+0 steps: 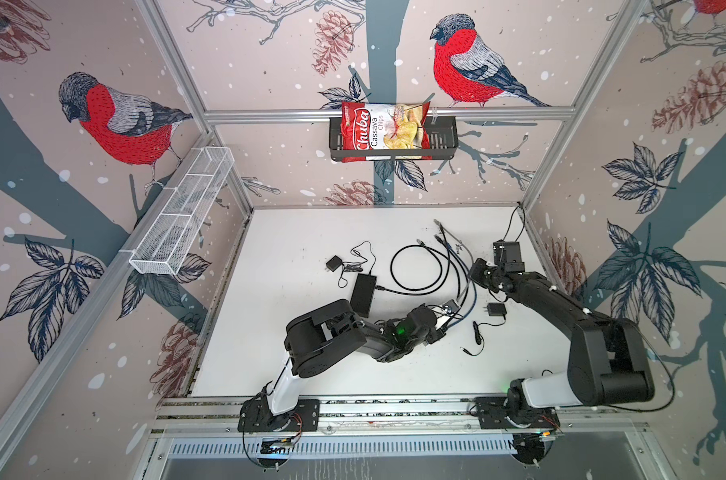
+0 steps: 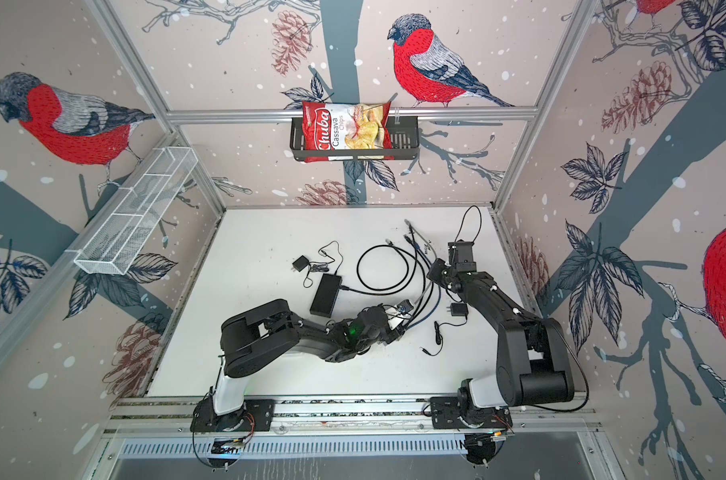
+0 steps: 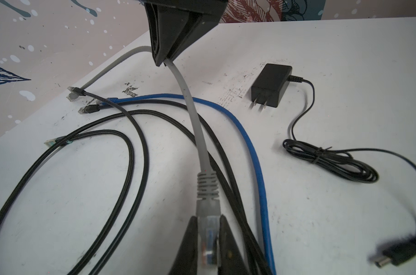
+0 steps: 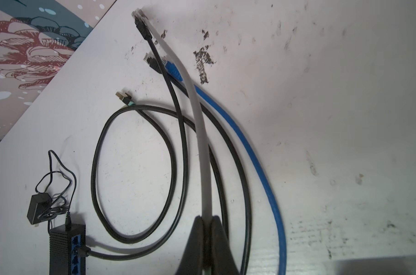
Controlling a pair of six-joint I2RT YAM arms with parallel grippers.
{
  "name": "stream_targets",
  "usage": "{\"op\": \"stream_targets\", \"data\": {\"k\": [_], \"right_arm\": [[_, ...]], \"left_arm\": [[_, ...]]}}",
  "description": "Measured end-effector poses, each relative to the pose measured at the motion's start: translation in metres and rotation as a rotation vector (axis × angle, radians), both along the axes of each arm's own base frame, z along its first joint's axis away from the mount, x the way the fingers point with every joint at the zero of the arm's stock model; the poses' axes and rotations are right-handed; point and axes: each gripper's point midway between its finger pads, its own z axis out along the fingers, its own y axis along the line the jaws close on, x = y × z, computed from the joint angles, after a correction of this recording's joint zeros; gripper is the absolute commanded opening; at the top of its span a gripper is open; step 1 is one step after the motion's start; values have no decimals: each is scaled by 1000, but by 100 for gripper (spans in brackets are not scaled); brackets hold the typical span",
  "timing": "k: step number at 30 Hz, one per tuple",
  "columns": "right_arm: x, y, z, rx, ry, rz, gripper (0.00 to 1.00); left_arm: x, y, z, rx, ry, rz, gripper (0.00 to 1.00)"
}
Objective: Insert the plug into the switch port
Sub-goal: 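Grasp the grey plug with the left gripper while the right lifts the cable, then bring the grey plug to the right gripper and close the right gripper on it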
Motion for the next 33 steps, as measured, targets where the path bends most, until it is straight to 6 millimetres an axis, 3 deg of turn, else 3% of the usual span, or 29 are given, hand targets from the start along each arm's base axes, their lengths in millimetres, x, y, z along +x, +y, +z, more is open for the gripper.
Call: {"op": "stream_targets", "data": {"k": [6, 12, 21, 26, 33], "right_arm": [[-4, 12, 11, -59, -74, 127, 15], [-11, 42, 42, -173, -282, 298, 17], [-20, 71, 65, -349, -562, 566, 23], [-51, 101, 67, -420, -754, 876, 27], [-122, 133, 50, -519, -1033, 1338, 33]], "left_arm": [[-4, 21, 3, 40, -35, 11, 0], [-11, 51, 20, 75, -99, 10, 0], [-16, 95, 25, 97, -65, -25, 0], [-21, 112, 23, 109, -36, -52, 0], [-29, 125, 22, 136, -26, -103, 0]]}}
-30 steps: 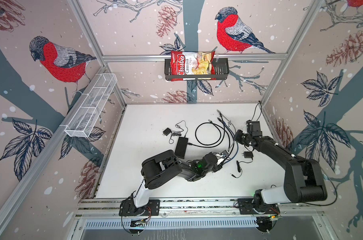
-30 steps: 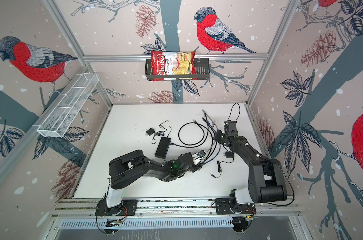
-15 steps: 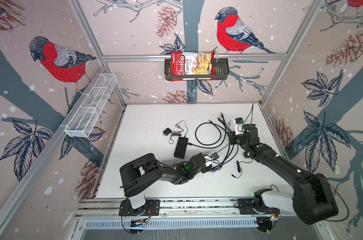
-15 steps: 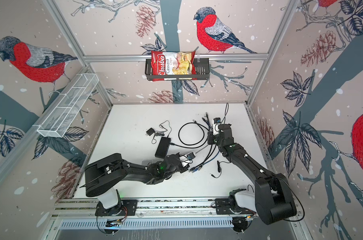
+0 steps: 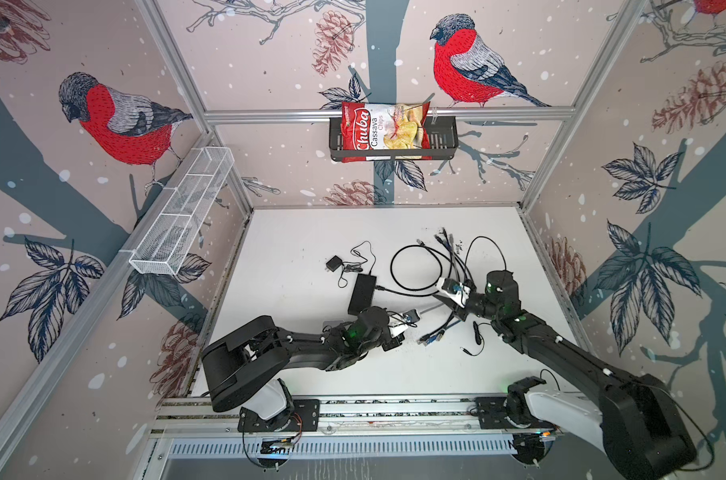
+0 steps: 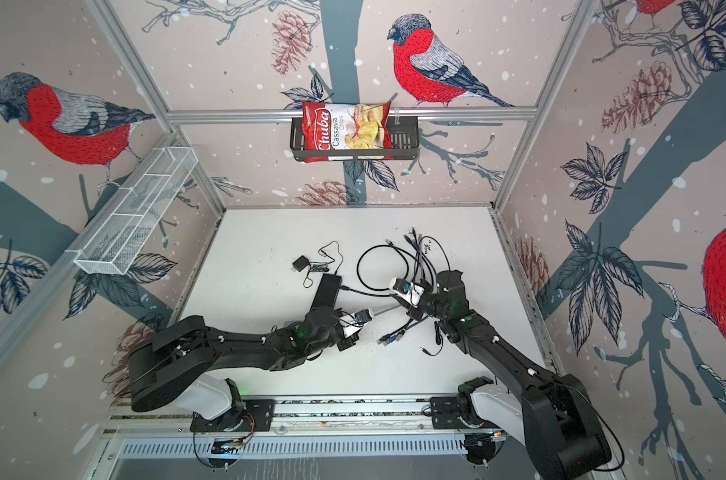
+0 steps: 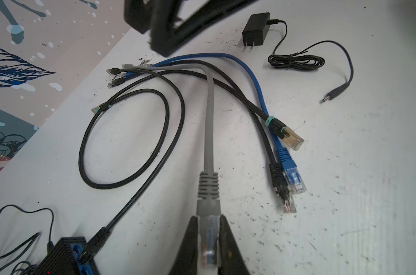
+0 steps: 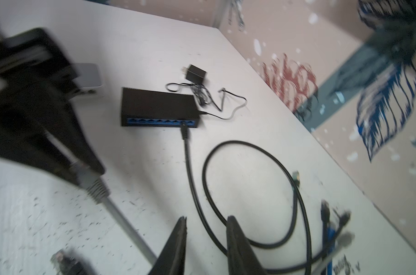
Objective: Insert the plug into the switch port
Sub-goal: 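Bring the grey plug to the right gripper and close the right gripper on it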
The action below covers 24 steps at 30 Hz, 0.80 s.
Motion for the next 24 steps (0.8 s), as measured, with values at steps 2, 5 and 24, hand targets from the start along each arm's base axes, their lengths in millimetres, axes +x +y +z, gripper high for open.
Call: {"op": "stream_targets", "data": {"k": [2, 5, 24], "right_arm": [[-14, 7, -2, -21, -42, 90, 33], [-32, 20, -7, -44, -76, 208, 33], [-55, 63, -40, -158, -64, 450, 32]], "left_arm": [[0, 5, 1, 0, -3, 3, 0], [0, 11, 3, -8, -4, 5, 0], [-16, 13, 7, -77, 28, -53, 0]]}}
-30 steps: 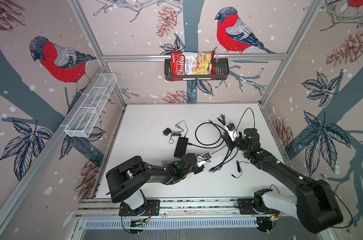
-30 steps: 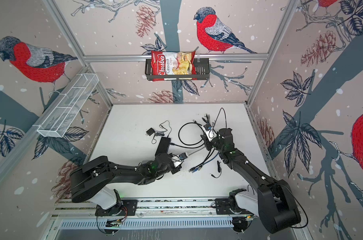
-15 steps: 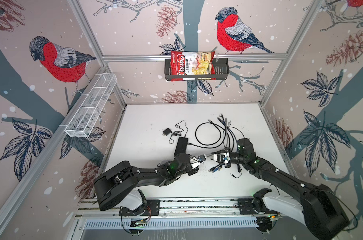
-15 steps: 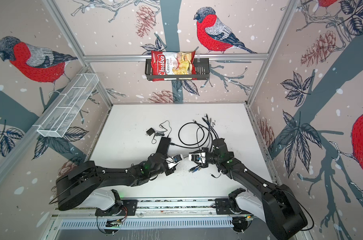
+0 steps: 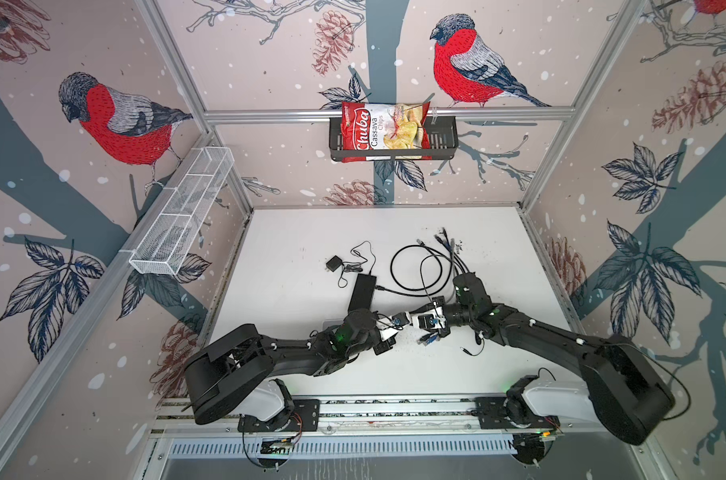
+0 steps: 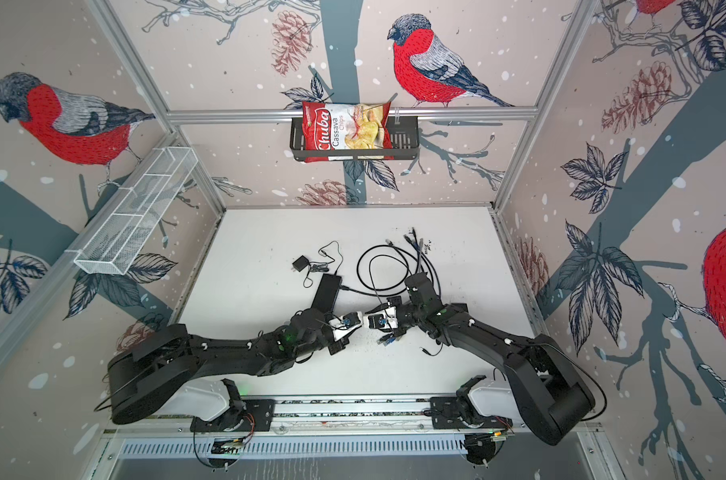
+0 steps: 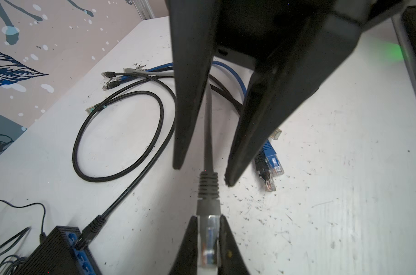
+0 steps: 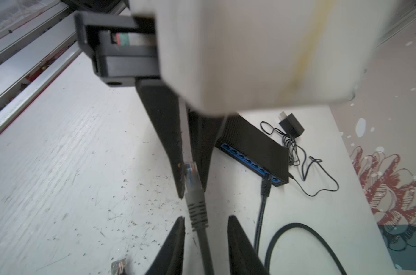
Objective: Insert the plug into the switch port
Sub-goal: 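Bring the grey plug to the right gripper and close the right gripper on it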
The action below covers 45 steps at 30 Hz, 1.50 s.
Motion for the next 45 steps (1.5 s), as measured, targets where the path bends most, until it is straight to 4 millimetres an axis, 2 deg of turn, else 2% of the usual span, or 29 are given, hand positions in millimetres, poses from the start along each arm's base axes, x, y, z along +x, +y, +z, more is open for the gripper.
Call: {"op": "stream_targets", "data": {"k": [7, 16, 22, 29, 36, 45], "right_arm": [[0, 5, -2, -3, 11, 15, 30], [-2, 12, -1, 10, 31, 53, 22], [-2, 15, -1, 14, 42, 65, 22], [-1, 15, -3, 14, 49, 62, 28], [7, 6, -3, 4, 32, 13, 28], [7, 5, 1, 19, 33, 15, 28]], "left_arm": [[0, 2, 0, 3, 6, 6, 0], [1, 3, -2, 6, 18, 13, 0], [0, 4, -2, 2, 35, 21, 0], [1, 7, -2, 11, 34, 32, 0], [2, 5, 3, -6, 17, 32, 0], [5, 2, 8, -17, 5, 36, 0]]}}
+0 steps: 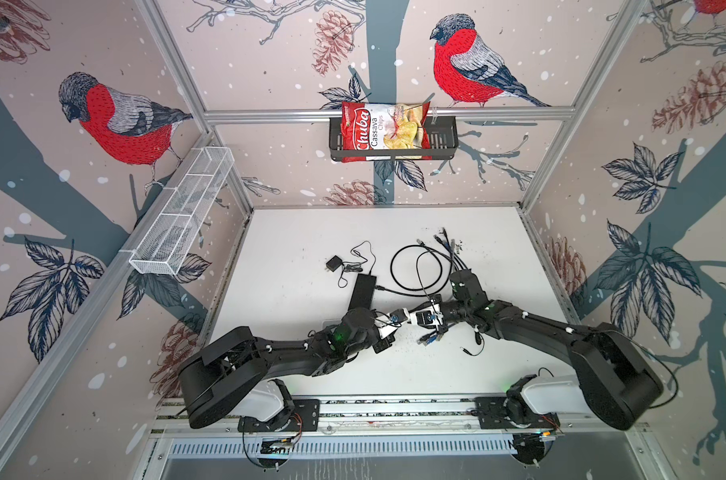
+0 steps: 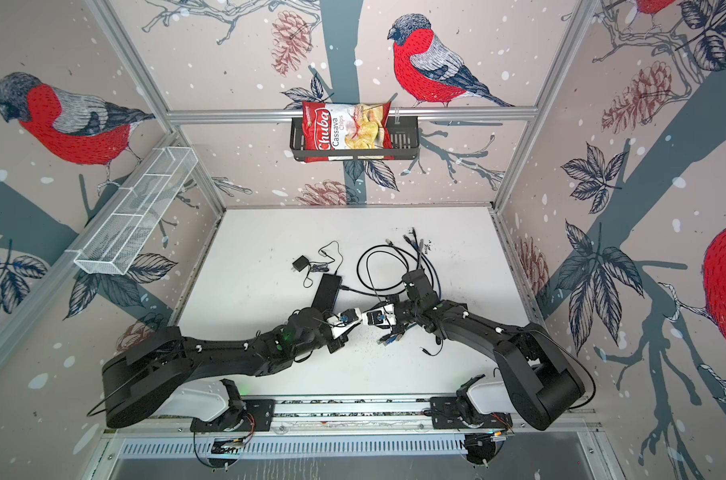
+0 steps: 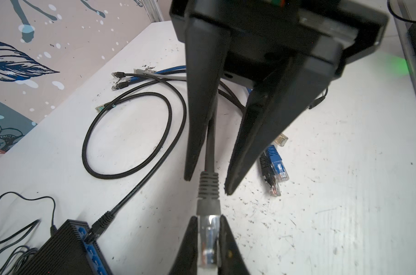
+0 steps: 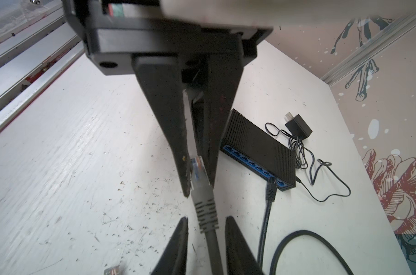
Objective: Insert the plug into the switch port
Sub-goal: 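Bring the grey plug to the right gripper and close the right gripper on it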
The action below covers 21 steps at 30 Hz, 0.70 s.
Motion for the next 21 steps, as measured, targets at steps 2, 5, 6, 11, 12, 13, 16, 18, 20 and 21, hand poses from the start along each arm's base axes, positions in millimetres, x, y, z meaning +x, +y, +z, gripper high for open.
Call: {"op": "stream_targets", "data": {"k": [2, 5, 6, 11, 12, 13, 16, 18, 20, 21], "right_arm": [[-2, 1, 2, 12, 2, 12, 28], [-4, 3, 5, 28, 6, 28, 23], [-5, 3, 6, 32, 5, 32, 22], [-4, 5, 7, 40, 3, 38, 14], [-3, 5, 6, 39, 5, 39, 14], [-3, 5, 6, 39, 6, 40, 16], [-3, 6, 6, 41, 11, 41, 28], [-2, 5, 6, 40, 13, 37, 30], [-1, 4, 6, 41, 15, 30, 32], [1, 3, 6, 41, 19, 23, 32]], "left_arm": [[1, -1, 0, 5, 3, 1, 0], [3, -3, 0, 13, 8, 1, 0], [3, -4, -1, 19, 12, 2, 0], [3, -3, -2, 25, 16, 6, 0], [4, -3, -2, 26, 16, 9, 0], [4, -2, -2, 27, 14, 11, 0], [5, 1, 0, 21, 4, 25, 0], [4, 2, 2, 13, -2, 27, 0], [4, 3, 3, 11, -6, 31, 0], [5, 4, 3, 11, -6, 32, 0]]}}
